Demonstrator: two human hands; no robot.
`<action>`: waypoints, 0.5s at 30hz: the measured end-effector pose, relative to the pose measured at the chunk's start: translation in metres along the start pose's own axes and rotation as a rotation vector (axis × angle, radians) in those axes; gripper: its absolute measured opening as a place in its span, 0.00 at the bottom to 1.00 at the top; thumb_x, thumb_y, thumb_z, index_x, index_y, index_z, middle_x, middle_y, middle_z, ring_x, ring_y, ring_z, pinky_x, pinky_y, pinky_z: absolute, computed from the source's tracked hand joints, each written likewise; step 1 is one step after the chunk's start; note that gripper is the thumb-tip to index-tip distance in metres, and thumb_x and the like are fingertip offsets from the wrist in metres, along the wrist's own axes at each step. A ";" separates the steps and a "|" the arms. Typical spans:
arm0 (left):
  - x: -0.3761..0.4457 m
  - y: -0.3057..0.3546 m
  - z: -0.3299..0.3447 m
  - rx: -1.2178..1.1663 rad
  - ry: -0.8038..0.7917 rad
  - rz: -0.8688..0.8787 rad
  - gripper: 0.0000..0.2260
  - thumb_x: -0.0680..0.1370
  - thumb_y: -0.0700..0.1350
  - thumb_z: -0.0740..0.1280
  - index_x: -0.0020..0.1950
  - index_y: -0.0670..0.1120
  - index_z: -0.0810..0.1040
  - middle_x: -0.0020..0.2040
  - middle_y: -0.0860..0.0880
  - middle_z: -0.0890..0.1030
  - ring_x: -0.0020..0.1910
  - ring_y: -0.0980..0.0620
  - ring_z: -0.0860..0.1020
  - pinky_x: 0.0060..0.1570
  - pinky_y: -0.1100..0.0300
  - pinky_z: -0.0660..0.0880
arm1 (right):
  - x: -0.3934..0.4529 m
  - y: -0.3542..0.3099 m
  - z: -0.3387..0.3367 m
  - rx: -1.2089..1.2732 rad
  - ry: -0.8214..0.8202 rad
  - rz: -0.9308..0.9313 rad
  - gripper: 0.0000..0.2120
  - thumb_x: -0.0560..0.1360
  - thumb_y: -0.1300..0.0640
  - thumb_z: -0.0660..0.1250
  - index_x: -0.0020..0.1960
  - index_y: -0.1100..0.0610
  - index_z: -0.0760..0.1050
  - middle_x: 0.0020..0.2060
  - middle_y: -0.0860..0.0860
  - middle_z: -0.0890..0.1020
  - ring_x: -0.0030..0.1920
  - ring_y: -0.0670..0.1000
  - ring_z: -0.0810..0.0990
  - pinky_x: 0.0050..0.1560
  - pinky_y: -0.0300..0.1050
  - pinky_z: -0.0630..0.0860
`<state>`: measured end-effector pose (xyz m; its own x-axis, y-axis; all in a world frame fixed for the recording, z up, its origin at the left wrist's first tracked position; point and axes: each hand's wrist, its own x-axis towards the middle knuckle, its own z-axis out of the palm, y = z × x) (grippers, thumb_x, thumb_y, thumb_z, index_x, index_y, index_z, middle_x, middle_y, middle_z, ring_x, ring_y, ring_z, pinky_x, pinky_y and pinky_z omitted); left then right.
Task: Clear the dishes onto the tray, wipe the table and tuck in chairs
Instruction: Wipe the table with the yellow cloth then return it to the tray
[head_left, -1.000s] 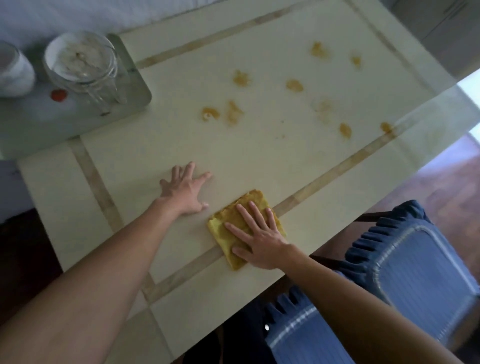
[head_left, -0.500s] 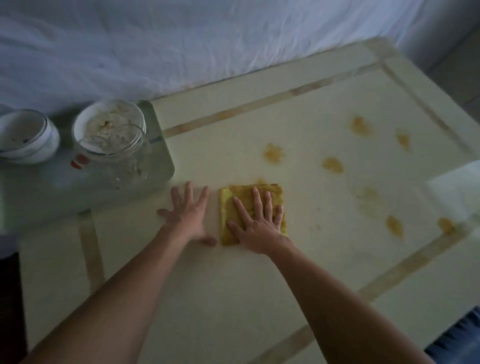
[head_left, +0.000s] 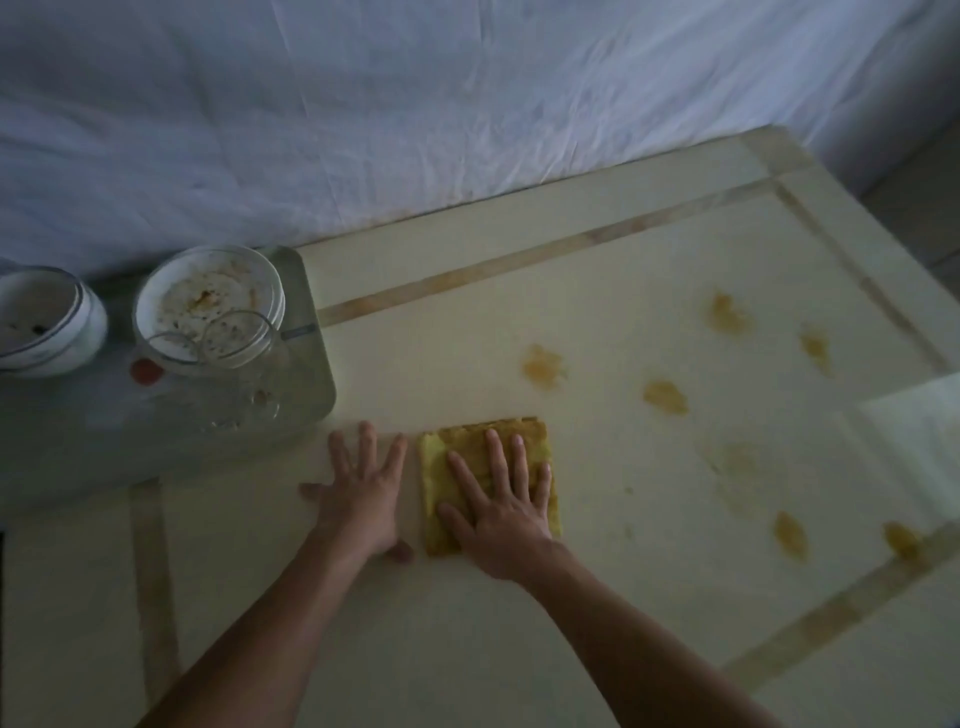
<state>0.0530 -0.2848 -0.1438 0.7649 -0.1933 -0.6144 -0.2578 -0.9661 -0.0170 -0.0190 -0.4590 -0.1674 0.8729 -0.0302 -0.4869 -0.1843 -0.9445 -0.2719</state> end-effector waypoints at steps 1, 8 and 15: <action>0.001 0.002 0.000 0.004 -0.023 -0.006 0.65 0.57 0.63 0.80 0.78 0.56 0.35 0.78 0.43 0.32 0.76 0.31 0.37 0.60 0.24 0.64 | 0.016 -0.002 -0.011 0.025 0.008 0.014 0.32 0.76 0.28 0.41 0.76 0.32 0.35 0.76 0.47 0.26 0.72 0.55 0.19 0.65 0.63 0.19; 0.020 0.024 -0.034 -0.121 0.029 0.055 0.62 0.58 0.65 0.78 0.78 0.59 0.38 0.78 0.43 0.41 0.77 0.36 0.44 0.67 0.30 0.59 | 0.036 0.019 -0.023 0.106 0.039 0.056 0.33 0.75 0.28 0.43 0.76 0.33 0.35 0.76 0.46 0.26 0.71 0.52 0.18 0.65 0.60 0.18; 0.059 0.066 -0.056 -0.097 -0.070 0.082 0.67 0.55 0.69 0.78 0.76 0.59 0.31 0.77 0.45 0.27 0.75 0.31 0.32 0.64 0.22 0.51 | 0.104 0.052 -0.067 0.169 0.085 0.211 0.36 0.73 0.27 0.45 0.77 0.34 0.37 0.77 0.47 0.27 0.74 0.55 0.22 0.65 0.62 0.20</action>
<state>0.1146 -0.3695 -0.1372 0.6999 -0.2630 -0.6641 -0.2571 -0.9602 0.1093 0.0926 -0.5331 -0.1760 0.8406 -0.2547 -0.4780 -0.4328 -0.8466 -0.3099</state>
